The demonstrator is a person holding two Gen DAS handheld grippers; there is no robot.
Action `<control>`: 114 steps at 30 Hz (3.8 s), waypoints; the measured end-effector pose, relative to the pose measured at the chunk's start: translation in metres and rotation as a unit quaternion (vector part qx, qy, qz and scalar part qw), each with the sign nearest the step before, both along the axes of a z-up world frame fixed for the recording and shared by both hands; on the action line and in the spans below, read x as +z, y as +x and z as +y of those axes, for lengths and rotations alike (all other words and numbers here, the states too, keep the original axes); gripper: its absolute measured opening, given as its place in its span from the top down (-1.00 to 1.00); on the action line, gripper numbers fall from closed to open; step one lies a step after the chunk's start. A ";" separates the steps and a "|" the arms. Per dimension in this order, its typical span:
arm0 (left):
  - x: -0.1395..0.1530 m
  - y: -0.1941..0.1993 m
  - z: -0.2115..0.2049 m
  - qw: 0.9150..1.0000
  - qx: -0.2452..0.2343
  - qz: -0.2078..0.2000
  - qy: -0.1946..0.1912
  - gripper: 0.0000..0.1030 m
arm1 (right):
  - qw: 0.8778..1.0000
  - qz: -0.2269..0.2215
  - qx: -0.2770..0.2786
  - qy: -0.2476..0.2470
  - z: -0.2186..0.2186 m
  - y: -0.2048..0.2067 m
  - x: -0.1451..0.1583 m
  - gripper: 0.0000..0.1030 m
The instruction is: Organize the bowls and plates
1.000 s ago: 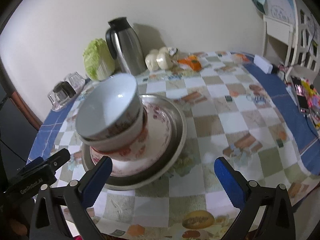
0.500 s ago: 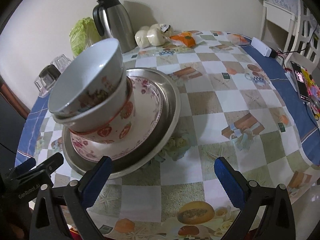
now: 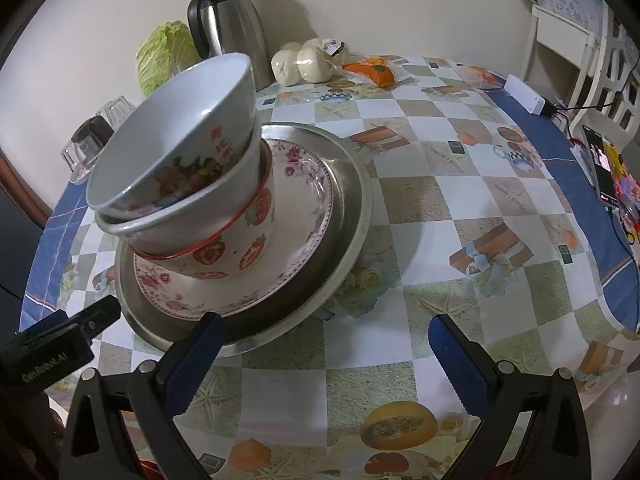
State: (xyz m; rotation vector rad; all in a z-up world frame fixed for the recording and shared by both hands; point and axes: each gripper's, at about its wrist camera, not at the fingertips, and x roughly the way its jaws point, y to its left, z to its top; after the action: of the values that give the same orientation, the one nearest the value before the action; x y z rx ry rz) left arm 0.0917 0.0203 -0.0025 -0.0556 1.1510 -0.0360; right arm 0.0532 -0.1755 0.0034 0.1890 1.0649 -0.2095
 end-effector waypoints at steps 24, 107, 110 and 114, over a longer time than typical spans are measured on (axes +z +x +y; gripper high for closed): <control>-0.004 0.004 0.009 0.999 0.025 0.022 -0.033 -1.00 | 1.000 0.008 0.002 -0.010 0.003 0.003 -0.004 -1.00; -0.001 0.003 0.010 0.998 0.029 0.019 -0.042 -1.00 | 1.000 0.013 0.004 -0.011 0.003 0.003 -0.005 -1.00; -0.001 0.003 0.010 0.999 0.030 0.017 -0.042 -1.00 | 1.000 0.013 0.004 -0.011 0.003 0.003 -0.006 -1.00; 0.001 0.002 0.012 0.998 0.035 0.011 -0.045 -1.00 | 1.000 0.013 0.004 -0.011 0.003 0.003 -0.006 -1.00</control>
State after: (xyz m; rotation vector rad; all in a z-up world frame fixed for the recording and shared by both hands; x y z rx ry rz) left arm 0.0941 0.0322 -0.0014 -0.1770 1.1684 -0.0243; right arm 0.0566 -0.1725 -0.0021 0.1619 1.0882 -0.2166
